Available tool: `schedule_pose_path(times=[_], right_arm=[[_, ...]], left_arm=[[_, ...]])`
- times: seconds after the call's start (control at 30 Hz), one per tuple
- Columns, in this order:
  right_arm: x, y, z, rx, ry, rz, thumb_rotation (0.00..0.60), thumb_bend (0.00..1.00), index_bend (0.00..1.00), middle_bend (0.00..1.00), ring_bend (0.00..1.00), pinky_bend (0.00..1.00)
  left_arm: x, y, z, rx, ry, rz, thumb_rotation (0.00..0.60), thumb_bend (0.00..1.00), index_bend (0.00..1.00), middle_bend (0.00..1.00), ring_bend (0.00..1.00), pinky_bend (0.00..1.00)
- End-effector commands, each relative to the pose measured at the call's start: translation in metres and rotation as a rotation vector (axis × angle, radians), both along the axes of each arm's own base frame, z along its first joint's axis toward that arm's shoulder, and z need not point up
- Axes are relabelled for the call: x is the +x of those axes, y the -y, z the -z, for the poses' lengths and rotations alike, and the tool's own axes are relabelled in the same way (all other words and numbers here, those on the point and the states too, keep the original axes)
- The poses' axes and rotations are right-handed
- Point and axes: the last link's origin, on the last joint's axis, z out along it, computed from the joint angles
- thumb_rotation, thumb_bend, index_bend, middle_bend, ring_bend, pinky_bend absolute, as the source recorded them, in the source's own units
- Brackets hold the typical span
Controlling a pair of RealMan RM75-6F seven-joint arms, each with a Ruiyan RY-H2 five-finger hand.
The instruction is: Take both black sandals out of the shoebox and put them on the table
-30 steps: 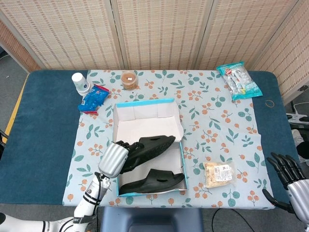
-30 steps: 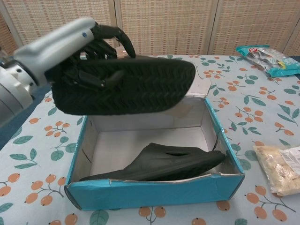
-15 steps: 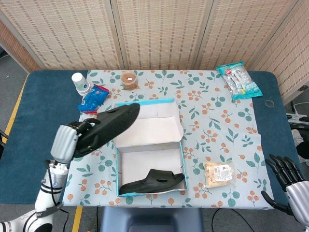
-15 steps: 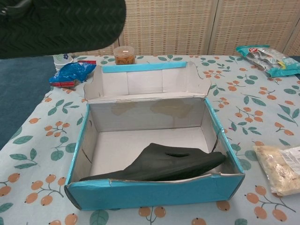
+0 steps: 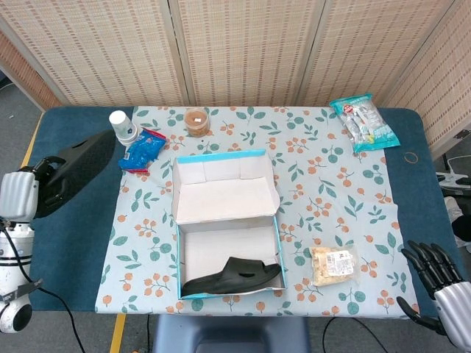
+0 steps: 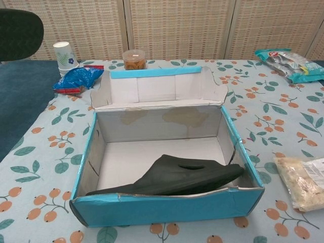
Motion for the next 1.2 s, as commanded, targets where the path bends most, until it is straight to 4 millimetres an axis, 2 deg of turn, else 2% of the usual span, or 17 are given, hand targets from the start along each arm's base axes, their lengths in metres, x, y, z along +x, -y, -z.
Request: schedule_pose_path(times=[0.03, 0.23, 0.37, 0.57, 0.63, 0.67, 0.77, 0.83, 0.87, 0.93, 1.07, 1.2], right_arm=[[0.001, -0.002, 0.000, 0.011, 0.003, -0.005, 0.556, 0.20, 0.00, 0.00, 0.00, 0.00], [0.002, -0.004, 0.000, 0.022, 0.007, -0.015, 0.555, 0.20, 0.00, 0.00, 0.00, 0.00], [0.003, -0.005, 0.000, 0.031, 0.010, -0.019, 0.555, 0.20, 0.00, 0.00, 0.00, 0.00], [0.003, -0.008, -0.002, 0.037, 0.024, -0.028, 0.556, 0.20, 0.00, 0.00, 0.00, 0.00], [0.002, -0.008, -0.004, 0.031, 0.026, -0.024, 0.555, 0.20, 0.00, 0.00, 0.00, 0.00], [0.002, -0.008, -0.004, 0.029, 0.026, -0.022, 0.555, 0.20, 0.00, 0.00, 0.00, 0.00], [0.001, -0.008, -0.005, 0.025, 0.026, -0.018, 0.555, 0.20, 0.00, 0.00, 0.00, 0.00], [0.001, -0.009, -0.005, 0.020, 0.021, -0.015, 0.555, 0.20, 0.00, 0.00, 0.00, 0.00], [0.002, -0.009, -0.005, 0.021, 0.023, -0.014, 0.555, 0.20, 0.00, 0.00, 0.00, 0.00], [0.001, -0.010, -0.005, 0.025, 0.020, -0.008, 0.555, 0.20, 0.00, 0.00, 0.00, 0.00], [0.001, -0.010, -0.005, 0.023, 0.017, 0.000, 0.555, 0.20, 0.00, 0.00, 0.00, 0.00], [0.001, -0.010, -0.006, 0.019, 0.016, 0.003, 0.555, 0.20, 0.00, 0.00, 0.00, 0.00]], left_arm=[[-0.026, 0.005, 0.019, 0.072, -0.199, -0.008, 0.600, 0.68, 0.96, 0.87, 0.61, 0.58], [-0.043, 0.019, 0.067, -0.008, -0.421, -0.035, 0.600, 0.67, 0.95, 0.84, 0.61, 0.57], [-0.034, 0.026, 0.097, -0.056, -0.495, 0.024, 0.600, 0.66, 0.94, 0.80, 0.59, 0.55], [-0.026, 0.025, 0.118, -0.084, -0.584, 0.062, 0.600, 0.58, 0.88, 0.69, 0.52, 0.51], [-0.028, 0.027, 0.124, -0.121, -0.580, 0.044, 0.600, 0.54, 0.79, 0.61, 0.45, 0.46], [-0.028, 0.029, 0.128, -0.141, -0.567, 0.036, 0.600, 0.51, 0.69, 0.53, 0.40, 0.43], [-0.030, 0.037, 0.138, -0.200, -0.480, -0.012, 0.600, 0.46, 0.24, 0.21, 0.20, 0.38], [-0.028, 0.045, 0.145, -0.255, -0.410, -0.028, 0.600, 0.45, 0.02, 0.03, 0.05, 0.35], [-0.027, 0.047, 0.145, -0.264, -0.404, -0.031, 0.600, 0.45, 0.00, 0.00, 0.01, 0.34], [-0.026, 0.050, 0.147, -0.284, -0.376, -0.036, 0.600, 0.44, 0.00, 0.00, 0.00, 0.31], [-0.021, 0.055, 0.148, -0.357, -0.257, -0.054, 0.600, 0.40, 0.00, 0.00, 0.00, 0.21], [-0.012, 0.064, 0.145, -0.460, -0.155, -0.056, 0.600, 0.38, 0.00, 0.00, 0.00, 0.17]])
